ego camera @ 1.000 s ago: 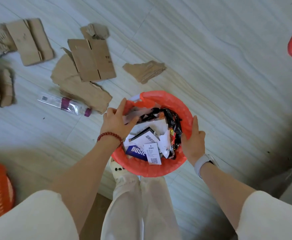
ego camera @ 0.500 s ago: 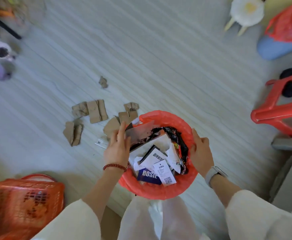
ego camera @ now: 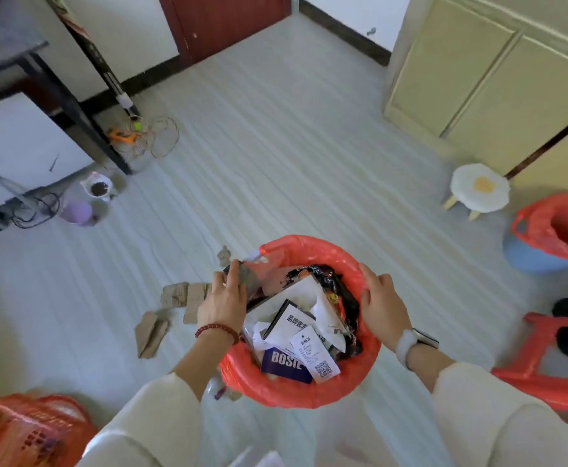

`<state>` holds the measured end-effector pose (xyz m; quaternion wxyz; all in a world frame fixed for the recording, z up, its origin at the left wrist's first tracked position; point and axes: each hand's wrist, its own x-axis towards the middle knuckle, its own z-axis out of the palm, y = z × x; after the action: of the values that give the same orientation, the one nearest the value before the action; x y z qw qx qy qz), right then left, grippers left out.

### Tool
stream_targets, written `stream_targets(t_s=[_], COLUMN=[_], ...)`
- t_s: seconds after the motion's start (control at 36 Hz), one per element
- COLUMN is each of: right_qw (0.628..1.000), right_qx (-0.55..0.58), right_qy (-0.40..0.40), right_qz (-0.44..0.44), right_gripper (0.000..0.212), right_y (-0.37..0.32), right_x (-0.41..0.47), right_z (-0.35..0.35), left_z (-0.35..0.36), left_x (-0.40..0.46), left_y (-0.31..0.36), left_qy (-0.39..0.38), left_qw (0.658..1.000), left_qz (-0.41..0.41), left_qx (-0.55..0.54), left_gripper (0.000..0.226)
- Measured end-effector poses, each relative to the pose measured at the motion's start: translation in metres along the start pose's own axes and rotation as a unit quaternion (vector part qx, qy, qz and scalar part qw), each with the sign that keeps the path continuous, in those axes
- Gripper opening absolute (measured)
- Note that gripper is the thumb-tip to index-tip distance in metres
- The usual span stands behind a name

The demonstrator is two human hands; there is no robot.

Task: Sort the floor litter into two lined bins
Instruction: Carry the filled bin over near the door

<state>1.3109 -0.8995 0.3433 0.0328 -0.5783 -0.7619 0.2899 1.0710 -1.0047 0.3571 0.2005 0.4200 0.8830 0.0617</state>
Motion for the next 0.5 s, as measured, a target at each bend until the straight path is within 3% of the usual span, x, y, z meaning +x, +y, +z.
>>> stream_targets(t_s=[0.22,0.5], right_qw=[0.997,0.985], right_qx=[-0.024,-0.031], right_qy=[0.004,0.008], right_qz=[-0.070,-0.169], right_gripper=[0.049,0.047], right_y=[-0.012,-0.089], right_x=[0.120,0.282], right_z=[-0.084,-0.130], left_z=[-0.039,-0.101], left_x=[0.072,0.202], left_y=[0.078,0.100], left_qy=[0.068,0.117], left_qw=[0.996,0.986], left_qz=[-0.026,-0.083], left_qx=[-0.047,-0.079], left_gripper=[0.041,0.041])
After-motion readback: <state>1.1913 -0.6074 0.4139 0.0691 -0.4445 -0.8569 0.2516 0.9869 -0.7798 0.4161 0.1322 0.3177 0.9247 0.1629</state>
